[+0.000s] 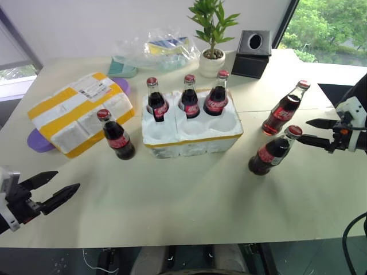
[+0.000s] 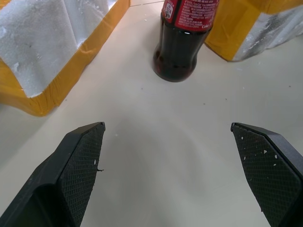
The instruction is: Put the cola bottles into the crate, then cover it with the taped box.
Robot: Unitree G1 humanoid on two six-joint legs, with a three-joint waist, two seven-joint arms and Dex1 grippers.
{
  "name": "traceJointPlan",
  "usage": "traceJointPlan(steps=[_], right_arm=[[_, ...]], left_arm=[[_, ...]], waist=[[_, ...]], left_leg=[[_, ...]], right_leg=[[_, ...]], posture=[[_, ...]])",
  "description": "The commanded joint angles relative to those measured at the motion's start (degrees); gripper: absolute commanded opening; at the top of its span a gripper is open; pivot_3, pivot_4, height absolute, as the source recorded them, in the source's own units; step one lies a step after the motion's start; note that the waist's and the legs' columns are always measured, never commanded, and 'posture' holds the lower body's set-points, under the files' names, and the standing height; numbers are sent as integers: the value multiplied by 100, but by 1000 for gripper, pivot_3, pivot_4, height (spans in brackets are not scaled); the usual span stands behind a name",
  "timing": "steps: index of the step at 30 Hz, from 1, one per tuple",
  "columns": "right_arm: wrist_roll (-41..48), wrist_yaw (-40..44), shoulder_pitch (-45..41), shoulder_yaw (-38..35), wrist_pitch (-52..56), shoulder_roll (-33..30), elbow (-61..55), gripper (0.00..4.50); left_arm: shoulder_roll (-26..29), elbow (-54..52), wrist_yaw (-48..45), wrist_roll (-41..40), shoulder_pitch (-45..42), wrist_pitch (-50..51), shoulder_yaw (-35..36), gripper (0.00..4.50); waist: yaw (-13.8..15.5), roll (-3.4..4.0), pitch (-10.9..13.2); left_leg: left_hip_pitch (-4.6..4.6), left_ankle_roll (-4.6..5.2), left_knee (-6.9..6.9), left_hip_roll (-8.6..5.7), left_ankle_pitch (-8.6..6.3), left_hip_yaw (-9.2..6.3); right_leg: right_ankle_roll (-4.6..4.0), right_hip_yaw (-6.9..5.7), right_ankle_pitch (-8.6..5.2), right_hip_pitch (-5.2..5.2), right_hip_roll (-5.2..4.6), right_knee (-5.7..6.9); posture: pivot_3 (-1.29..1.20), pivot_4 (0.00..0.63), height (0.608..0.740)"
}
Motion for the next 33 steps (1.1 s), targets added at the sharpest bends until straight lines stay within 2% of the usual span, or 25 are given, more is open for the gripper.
traceJointPlan(steps=[1,13,19,25,33], right_arm=[[33,-3,-140,-78,-109,-47,-12,4500],[199,-35,15,-224,142,-70,-150,4500],[438,330,-274,-367,806,-387,-371,4500],[1063,1263,-74,-319,1981,-949,-1738,4500],[2564,1333,298,-392,3375,-1499,-3856,4500]], left_arm=[[86,-35,-14,35,-49,-102,48,4456],[362,279,15,-58,-434,120,6,4456],[675,329,10,-419,-1344,342,-344,4456],[971,725,-191,-272,-2253,286,-1190,4456],[907,1761,-445,360,-3734,-129,-2623,4456]], waist=[[1,0,0],[-1,0,0],[13,4,1],[-5,16,2],[6,18,4]], left_leg=[[0,0,0,0,0,0],[1,0,0,0,0,0],[3,-3,8,-1,2,-1],[2,-3,-5,0,2,0],[1,-5,4,-1,2,1]], right_leg=[[0,0,0,0,0,0],[1,0,1,0,1,2],[1,0,1,3,1,9],[18,1,11,-9,3,18],[21,2,12,-10,1,25]], posture=[[0,150,740],[0,150,740],[0,150,740],[0,150,740],[0,150,740]])
